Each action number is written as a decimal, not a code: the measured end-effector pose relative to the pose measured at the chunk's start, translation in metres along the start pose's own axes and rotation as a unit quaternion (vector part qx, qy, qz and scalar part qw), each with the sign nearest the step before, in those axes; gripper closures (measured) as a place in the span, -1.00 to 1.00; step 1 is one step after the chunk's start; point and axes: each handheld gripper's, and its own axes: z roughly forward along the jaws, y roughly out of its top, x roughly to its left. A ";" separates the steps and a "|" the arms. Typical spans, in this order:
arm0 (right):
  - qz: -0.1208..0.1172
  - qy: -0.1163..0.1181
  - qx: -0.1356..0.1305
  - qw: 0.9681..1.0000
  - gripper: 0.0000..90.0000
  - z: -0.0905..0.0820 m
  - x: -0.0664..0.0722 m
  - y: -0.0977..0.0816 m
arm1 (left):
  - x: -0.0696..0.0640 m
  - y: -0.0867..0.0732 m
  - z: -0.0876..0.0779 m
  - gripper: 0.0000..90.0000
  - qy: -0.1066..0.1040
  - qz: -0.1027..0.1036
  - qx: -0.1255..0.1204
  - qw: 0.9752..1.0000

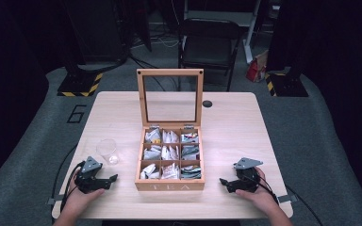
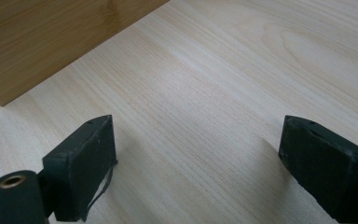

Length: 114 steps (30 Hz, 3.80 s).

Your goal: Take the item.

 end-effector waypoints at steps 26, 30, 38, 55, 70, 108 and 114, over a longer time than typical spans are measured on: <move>0.000 0.001 0.001 1.000 -0.77 0.000 0.000 0.000 | 0.001 0.000 -0.001 -0.64 -0.002 0.002 0.004 1.000; 0.000 0.001 0.001 1.000 -0.77 0.000 0.000 0.000 | -0.001 0.000 -0.001 -0.62 -0.005 -0.008 0.000 1.000; 0.000 0.000 0.000 1.000 -0.77 0.000 0.000 0.000 | 0.002 0.002 -0.007 -0.29 -0.014 -0.033 0.008 0.999; -0.001 0.001 0.002 1.000 -0.77 0.000 0.000 0.000 | -0.002 0.009 -0.022 -0.10 -0.009 -0.043 -0.009 0.999; 0.000 0.001 0.001 1.000 -0.77 0.000 0.000 0.000 | -0.009 0.016 -0.032 -0.10 -0.020 -0.023 -0.001 1.000; 0.000 0.000 0.001 1.000 -0.77 0.000 0.000 0.000 | -0.030 0.042 -0.029 0.16 -0.069 0.015 0.000 0.997; 0.000 0.000 0.000 1.000 -0.77 0.000 0.000 0.000 | -0.029 0.050 -0.033 0.17 -0.071 0.006 -0.004 0.997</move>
